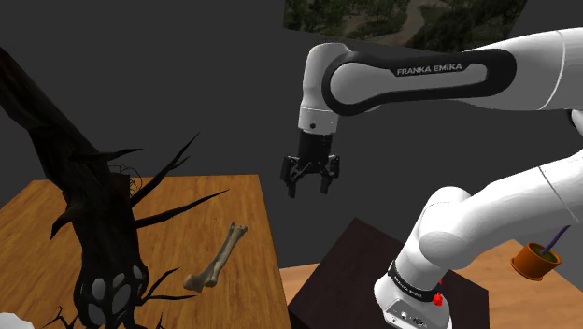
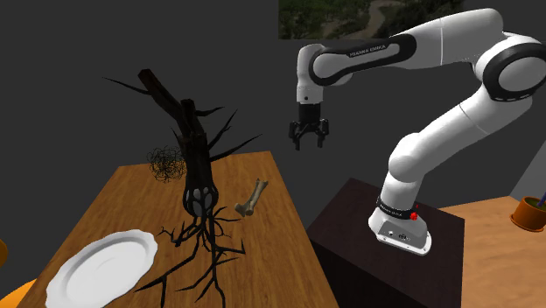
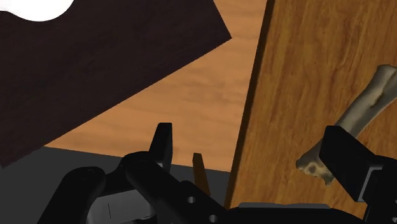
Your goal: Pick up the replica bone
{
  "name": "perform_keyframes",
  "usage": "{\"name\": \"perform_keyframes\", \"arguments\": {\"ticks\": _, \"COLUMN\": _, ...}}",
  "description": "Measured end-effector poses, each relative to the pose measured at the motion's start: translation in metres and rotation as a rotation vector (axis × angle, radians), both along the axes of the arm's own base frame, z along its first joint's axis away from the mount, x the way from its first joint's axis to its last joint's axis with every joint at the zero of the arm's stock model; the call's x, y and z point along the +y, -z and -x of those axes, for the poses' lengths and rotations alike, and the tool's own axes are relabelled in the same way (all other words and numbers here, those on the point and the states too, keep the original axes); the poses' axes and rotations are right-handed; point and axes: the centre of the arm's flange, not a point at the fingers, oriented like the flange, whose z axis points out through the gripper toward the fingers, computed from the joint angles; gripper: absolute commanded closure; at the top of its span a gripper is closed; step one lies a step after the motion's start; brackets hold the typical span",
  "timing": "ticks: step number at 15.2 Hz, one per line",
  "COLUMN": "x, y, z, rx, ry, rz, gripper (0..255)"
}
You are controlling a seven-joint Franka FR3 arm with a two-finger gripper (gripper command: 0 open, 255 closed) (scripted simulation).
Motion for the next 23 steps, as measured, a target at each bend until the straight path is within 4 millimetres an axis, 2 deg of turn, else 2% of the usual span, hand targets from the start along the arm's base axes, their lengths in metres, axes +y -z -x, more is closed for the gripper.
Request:
{"name": "perform_keyframes", "arguments": {"ticks": 3, "x": 0.033, "y": 0.021, "z": -0.01, "rx": 0.021, "ry": 0.098, "rz": 0.016, "gripper": 0}}
{"name": "perform_keyframes", "arguments": {"ticks": 10, "x": 0.108, "y": 0.069, "z": -0.049, "rx": 0.071, "ry": 0.328, "rz": 0.051, "gripper": 0}}
{"name": "perform_keyframes", "arguments": {"ticks": 15, "x": 0.146, "y": 0.104, "z": -0.086, "rx": 0.107, "ry": 0.492, "rz": 0.075, "gripper": 0}}
{"name": "perform_keyframes", "arguments": {"ticks": 19, "x": 0.171, "y": 0.135, "z": -0.118, "rx": 0.135, "ry": 0.618, "rz": 0.093, "gripper": 0}}
{"name": "perform_keyframes", "arguments": {"ticks": 23, "x": 0.176, "y": 0.156, "z": -0.122, "rx": 0.141, "ry": 0.646, "rz": 0.097, "gripper": 0}}
